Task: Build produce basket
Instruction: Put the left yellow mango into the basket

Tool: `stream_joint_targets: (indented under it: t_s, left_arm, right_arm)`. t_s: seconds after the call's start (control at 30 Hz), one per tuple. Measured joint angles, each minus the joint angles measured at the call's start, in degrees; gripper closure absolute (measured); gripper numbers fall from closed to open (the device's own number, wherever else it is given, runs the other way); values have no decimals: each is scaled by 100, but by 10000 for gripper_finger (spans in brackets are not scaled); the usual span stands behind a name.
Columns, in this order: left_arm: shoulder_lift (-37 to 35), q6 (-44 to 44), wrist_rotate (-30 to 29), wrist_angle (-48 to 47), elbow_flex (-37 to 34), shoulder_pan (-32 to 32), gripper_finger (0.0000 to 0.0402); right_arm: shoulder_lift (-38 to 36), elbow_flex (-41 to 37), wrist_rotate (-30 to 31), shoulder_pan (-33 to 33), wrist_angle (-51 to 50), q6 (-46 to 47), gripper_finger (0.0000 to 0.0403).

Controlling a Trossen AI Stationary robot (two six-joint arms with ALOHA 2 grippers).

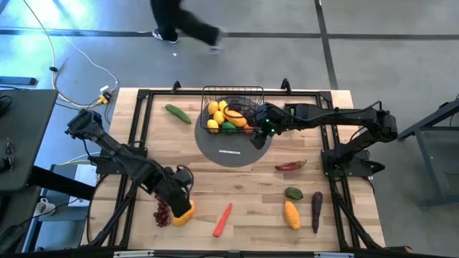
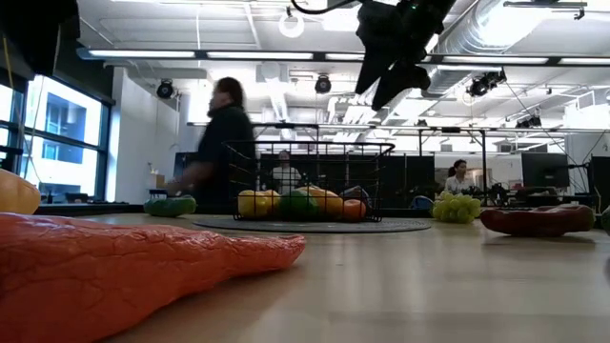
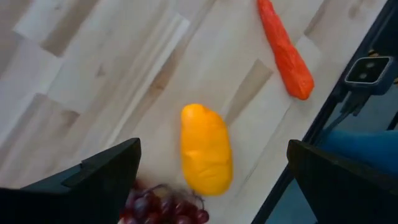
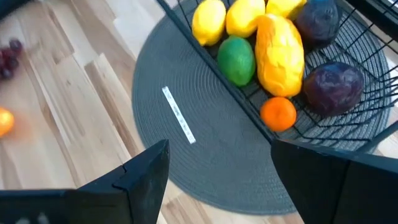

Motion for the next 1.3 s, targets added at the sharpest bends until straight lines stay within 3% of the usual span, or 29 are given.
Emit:
stream_joint_targets:
  t_s: [0.63, 1.3]
  left_arm:
    - [1461, -664, 35, 536, -2, -216, 7]
    - [2146, -816, 506, 871, -2, -334, 7]
  right_arm:
    - [2, 0, -20, 0, -229, -23, 141]
    - [1, 0, -13, 0, -384, -12, 141]
